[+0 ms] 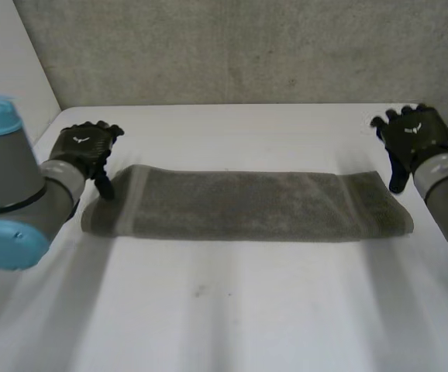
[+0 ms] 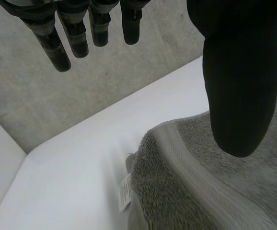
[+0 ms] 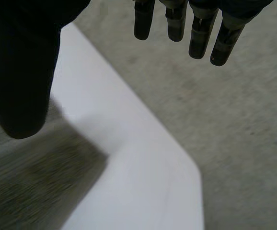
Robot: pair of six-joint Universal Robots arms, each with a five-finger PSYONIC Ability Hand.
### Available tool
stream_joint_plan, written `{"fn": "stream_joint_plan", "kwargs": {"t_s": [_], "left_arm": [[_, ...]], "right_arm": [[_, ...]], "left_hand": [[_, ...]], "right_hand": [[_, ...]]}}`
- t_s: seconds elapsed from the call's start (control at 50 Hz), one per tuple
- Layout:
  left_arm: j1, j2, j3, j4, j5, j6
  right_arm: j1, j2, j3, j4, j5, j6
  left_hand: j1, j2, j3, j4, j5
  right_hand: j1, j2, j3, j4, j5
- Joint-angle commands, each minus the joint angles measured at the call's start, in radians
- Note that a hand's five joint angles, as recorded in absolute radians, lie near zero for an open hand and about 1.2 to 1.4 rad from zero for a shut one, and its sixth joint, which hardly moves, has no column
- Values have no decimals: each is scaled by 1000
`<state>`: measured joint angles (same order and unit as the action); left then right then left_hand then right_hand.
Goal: Fold the towel.
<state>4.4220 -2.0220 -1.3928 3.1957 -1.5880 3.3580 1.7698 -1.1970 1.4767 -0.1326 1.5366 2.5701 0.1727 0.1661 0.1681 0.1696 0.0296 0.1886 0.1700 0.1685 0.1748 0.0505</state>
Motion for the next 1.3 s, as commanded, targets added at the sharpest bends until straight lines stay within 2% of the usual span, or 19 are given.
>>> {"fn": "stream_joint_plan", "kwargs": {"t_s": [0.02, 0.04, 0.2, 0.3, 0.48, 0.54, 0.56, 0.58, 0.6, 0.74, 0.84, 0.94, 1.02, 1.12, 1.16, 1.18, 1.22, 1.28, 1.3], "left_arm": [[7, 183, -274, 122, 2, 1], [7, 183, -275, 122, 2, 1], [7, 206, -414, 239, 2, 1], [10, 206, -448, 267, 0, 1], [8, 207, -459, 268, 2, 1], [8, 207, -459, 268, 2, 1], [8, 207, -460, 268, 2, 1], [8, 207, -460, 268, 2, 1], [8, 207, -460, 268, 2, 1], [7, 210, -469, 270, 0, -11], [8, 220, -471, 270, 0, -20], [8, 221, -469, 270, 0, -20], [14, 221, -469, 270, 0, -20], [27, 232, -469, 270, 0, -20], [27, 233, -471, 270, 0, -20], [27, 235, -471, 270, 0, -20], [27, 236, -471, 270, 0, -22], [27, 238, -471, 270, 0, -22], [27, 238, -471, 270, 0, -22]], "right_arm": [[-52, -36, 126, 116, -49, 2], [-64, -38, 148, 110, -58, 2], [-99, 23, 224, -13, -160, 2], [-110, 77, 241, -113, -173, 1], [-147, 146, 231, -148, -179, -10], [-151, 168, 217, -154, -177, -11], [-162, 172, 212, -168, -177, -11], [-162, 172, 212, -168, -177, -11], [-174, 175, 212, -189, -176, -13], [-234, 148, 212, -228, -158, -10], [-331, 102, 205, -206, -161, -18], [-489, 99, 130, -150, -167, -112], [-515, 96, 79, -105, -165, -180], [-455, 83, 5, -70, -164, -180], [-325, 50, -51, -70, -156, -127], [-325, 50, -52, -70, -156, -126], [-180, 43, -105, -74, -154, -76], [-107, 48, -130, -78, -154, -59], [-36, 60, -151, -79, -154, -48]], "left_hand": [[2, 8, 6, 5, -30], [2, 8, 6, 5, -30], [2, 8, 6, 5, -30], [2, 8, 6, 5, -30], [2, 8, 6, 5, -30], [2, 8, 6, 5, -30], [2, 8, 6, 5, -30], [2, 8, 6, 5, -30], [2, 8, 6, 5, -30], [2, 8, 6, 5, -30], [2, 8, 6, 5, -30], [2, 8, 6, 5, -30], [2, 8, 6, 5, -30], [2, 8, 6, 5, -30], [2, 8, 6, 5, -30], [2, 8, 6, 5, -30], [2, 8, 6, 5, -30], [2, 8, 6, 5, -30], [2, 8, 6, 5, -30]], "right_hand": [[212, 231, 233, 226, 176], [301, 319, 321, 314, 264], [378, 396, 398, 392, 341], [466, 484, 486, 479, 429], [563, 581, 583, 577, 526], [730, 749, 750, 744, 694], [873, 891, 893, 886, 836], [874, 893, 894, 888, 838], [1197, 1215, 1217, 1210, 1160], [1208, 1226, 1228, 1221, 1171], [1208, 1226, 1228, 1221, 1171], [1208, 1226, 1228, 1221, 1171], [1208, 1226, 1228, 1221, 1171], [1208, 1226, 1228, 1221, 1171], [1208, 1226, 1228, 1221, 1171], [1208, 1226, 1228, 1221, 1171], [1208, 1226, 1228, 1221, 1171], [1208, 1226, 1228, 1221, 1171], [1208, 1226, 1228, 1221, 1171]]}}
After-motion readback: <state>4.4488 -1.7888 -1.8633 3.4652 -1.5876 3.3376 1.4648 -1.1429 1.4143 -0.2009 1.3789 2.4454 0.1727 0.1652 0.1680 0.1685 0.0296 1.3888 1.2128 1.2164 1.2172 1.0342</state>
